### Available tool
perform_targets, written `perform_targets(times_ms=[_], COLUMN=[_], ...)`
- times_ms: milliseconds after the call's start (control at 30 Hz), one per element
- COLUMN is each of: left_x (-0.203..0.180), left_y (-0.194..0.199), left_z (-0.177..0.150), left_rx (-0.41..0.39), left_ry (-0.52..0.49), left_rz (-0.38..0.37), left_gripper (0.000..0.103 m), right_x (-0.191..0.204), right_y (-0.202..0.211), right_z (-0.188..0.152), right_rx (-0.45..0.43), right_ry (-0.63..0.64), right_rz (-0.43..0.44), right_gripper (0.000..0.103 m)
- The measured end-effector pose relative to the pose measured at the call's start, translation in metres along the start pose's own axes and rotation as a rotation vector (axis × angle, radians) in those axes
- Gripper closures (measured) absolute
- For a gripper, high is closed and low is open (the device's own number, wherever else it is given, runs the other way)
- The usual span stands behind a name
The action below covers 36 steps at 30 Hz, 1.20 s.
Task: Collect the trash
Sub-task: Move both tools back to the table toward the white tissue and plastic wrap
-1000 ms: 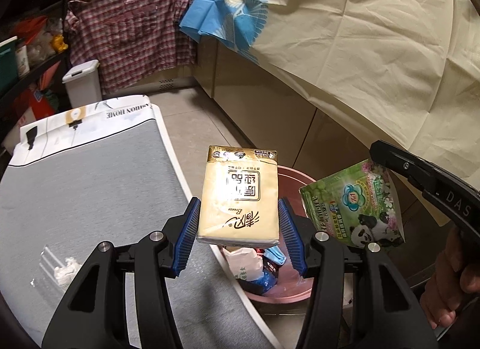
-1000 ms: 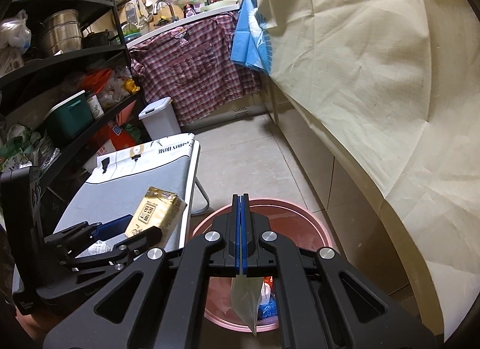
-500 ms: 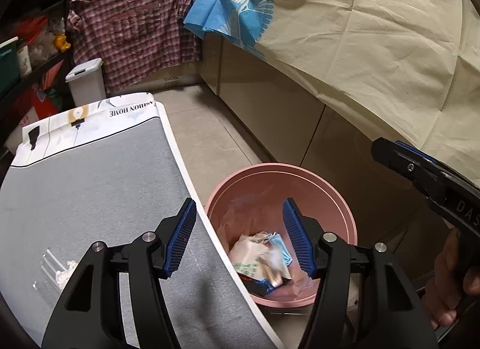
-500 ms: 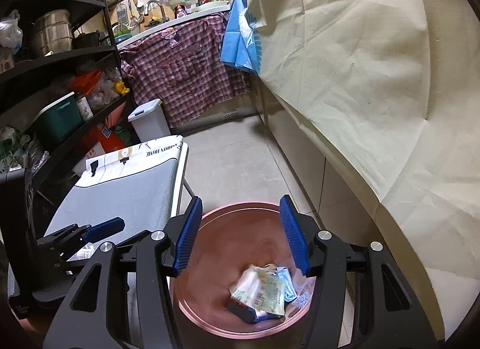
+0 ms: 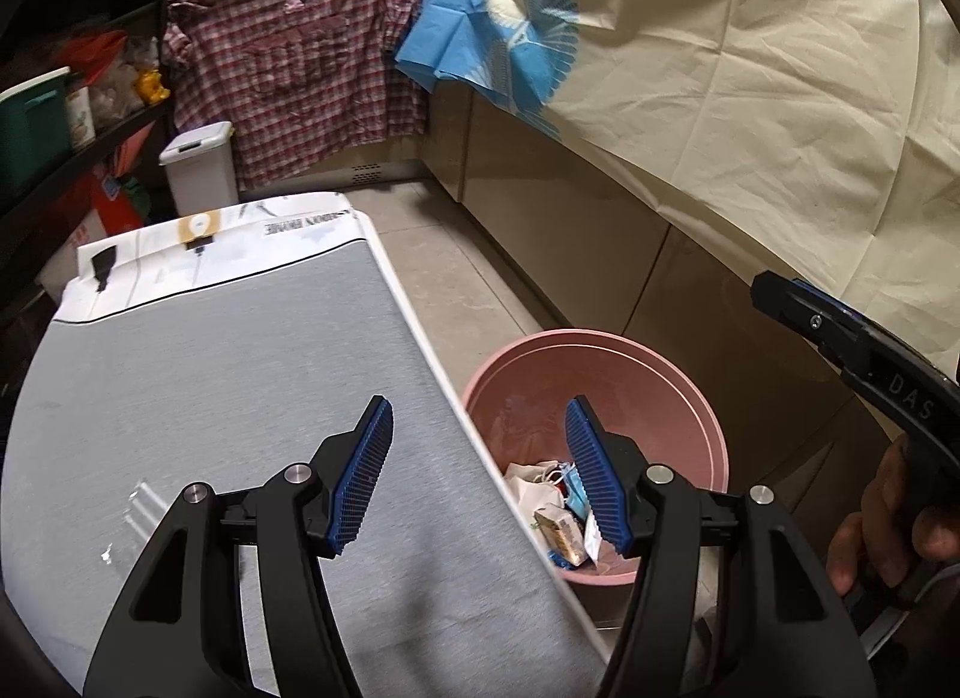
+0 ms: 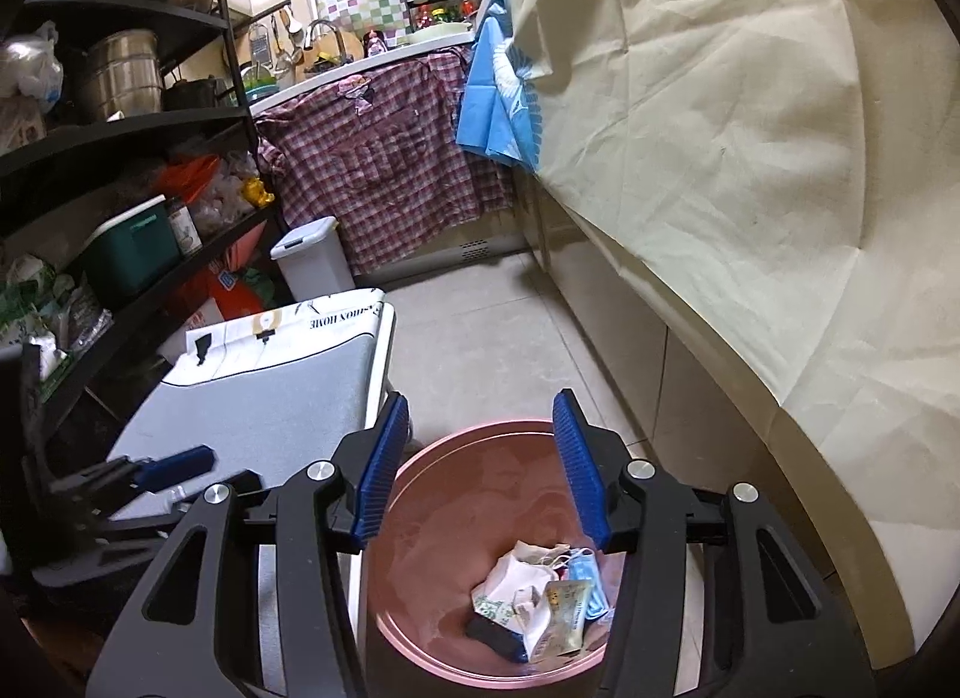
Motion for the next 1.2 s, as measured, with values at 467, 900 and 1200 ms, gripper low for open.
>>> perform_targets(times_ms=[467,900,1200], left_x=[0.058,0.118,0.168], left_y=[0.051,0.091,0.106], left_z=[-0.014,-0.043,-0.069], left_rx=[-0.037,-0.052,-0.039], left_ry=[0.064,0.116,0.181], left_rz=[0.083,0.154,0.218], left_gripper=[0.044,0.046,0.065], right_x=[0.042,0.116,0.187], right_y=[0.014,0.023,0.015], right_z=[-0.014,-0.035,-0.062], right_rx=[0.029,0.06,0.102], right_ry=[0.123,0.181,0.238], right_rz=[0.05,0.172,0.272], right_gripper=[0.053,0.053,0.057])
Point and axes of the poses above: each gripper's, at about its wrist camera, not at the fingertips, and y roughly against the way its jaws point, x to its left, z to its top, the point moved 8 cm from there along -y, roughly the way its jaws point, and after that the axes turned 5 degrees about -z, right-handed, at the moved point
